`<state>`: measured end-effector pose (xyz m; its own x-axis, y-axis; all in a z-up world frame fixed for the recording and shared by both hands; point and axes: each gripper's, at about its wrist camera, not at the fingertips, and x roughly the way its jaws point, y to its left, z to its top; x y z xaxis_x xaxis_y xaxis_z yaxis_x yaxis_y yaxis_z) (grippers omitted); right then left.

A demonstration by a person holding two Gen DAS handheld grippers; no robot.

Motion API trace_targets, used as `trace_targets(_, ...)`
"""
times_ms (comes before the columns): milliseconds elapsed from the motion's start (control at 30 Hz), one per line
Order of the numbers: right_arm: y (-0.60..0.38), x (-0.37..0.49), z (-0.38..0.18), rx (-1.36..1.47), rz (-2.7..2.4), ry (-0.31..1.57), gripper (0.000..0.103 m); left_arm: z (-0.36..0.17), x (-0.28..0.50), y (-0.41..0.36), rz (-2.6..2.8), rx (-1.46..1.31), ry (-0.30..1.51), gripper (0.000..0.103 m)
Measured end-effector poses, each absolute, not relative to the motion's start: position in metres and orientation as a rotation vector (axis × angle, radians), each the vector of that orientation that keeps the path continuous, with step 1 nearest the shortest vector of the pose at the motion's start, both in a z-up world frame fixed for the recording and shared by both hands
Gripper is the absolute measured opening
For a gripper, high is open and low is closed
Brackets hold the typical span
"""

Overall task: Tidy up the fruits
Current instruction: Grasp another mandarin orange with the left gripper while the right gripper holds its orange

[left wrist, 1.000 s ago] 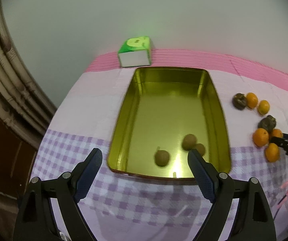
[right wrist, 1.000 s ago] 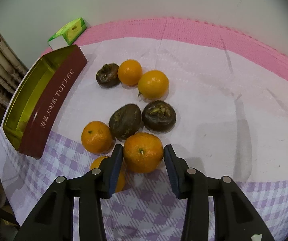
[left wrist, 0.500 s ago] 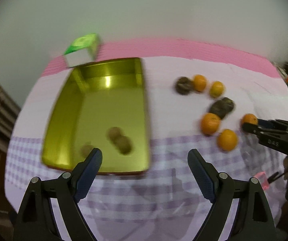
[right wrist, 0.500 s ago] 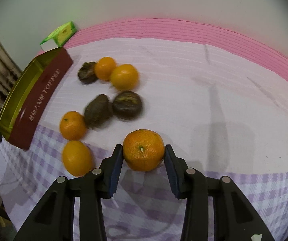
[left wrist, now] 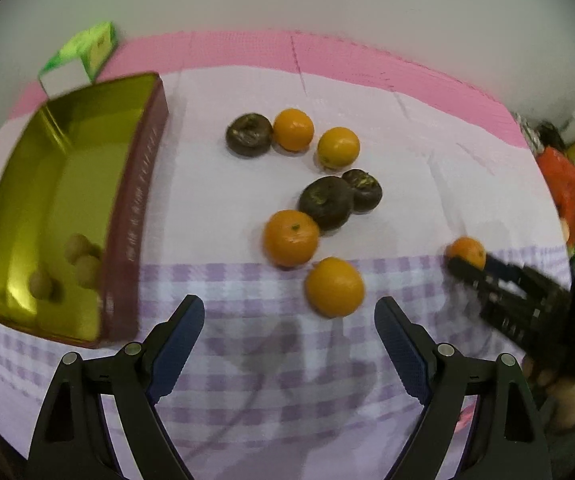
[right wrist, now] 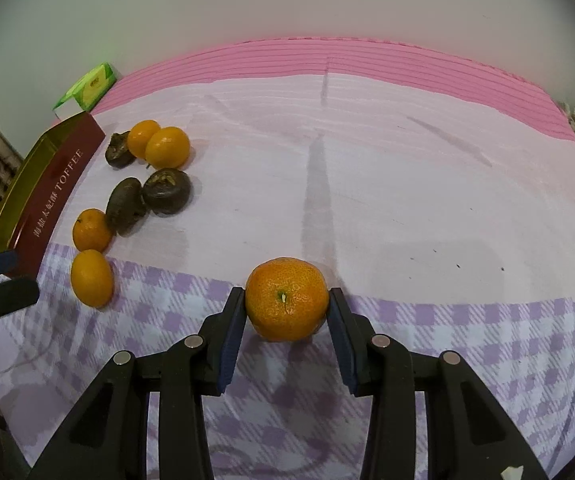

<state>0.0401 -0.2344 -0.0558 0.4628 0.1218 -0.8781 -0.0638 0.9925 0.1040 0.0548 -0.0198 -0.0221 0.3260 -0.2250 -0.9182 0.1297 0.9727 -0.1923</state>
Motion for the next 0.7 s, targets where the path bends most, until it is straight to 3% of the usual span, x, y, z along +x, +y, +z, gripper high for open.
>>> trace_targets(133, -0.242, 0.038, -0.057, 0.094, 0.125, 1.076, 0.038, -0.026, 0.069, -0.027, -0.210, -0.174, 1.282, 0.084)
trace_targets(300, -0.241, 0.038, -0.058, 0.091, 0.135, 1.067, 0.038, -0.036, 0.080, -0.031, -0.177, -0.291, 1.364, 0.070)
trace_targets(400, -0.243, 0.037, -0.057, 0.101, 0.139, 1.069, 0.038, -0.044, 0.085, -0.033, -0.153, -0.349, 1.398, 0.067)
trace_targets(700, -0.245, 0.037, -0.057, 0.111, 0.151, 1.071, 0.038, -0.052, 0.092, -0.050, -0.129, -0.316, 1.416, 0.054)
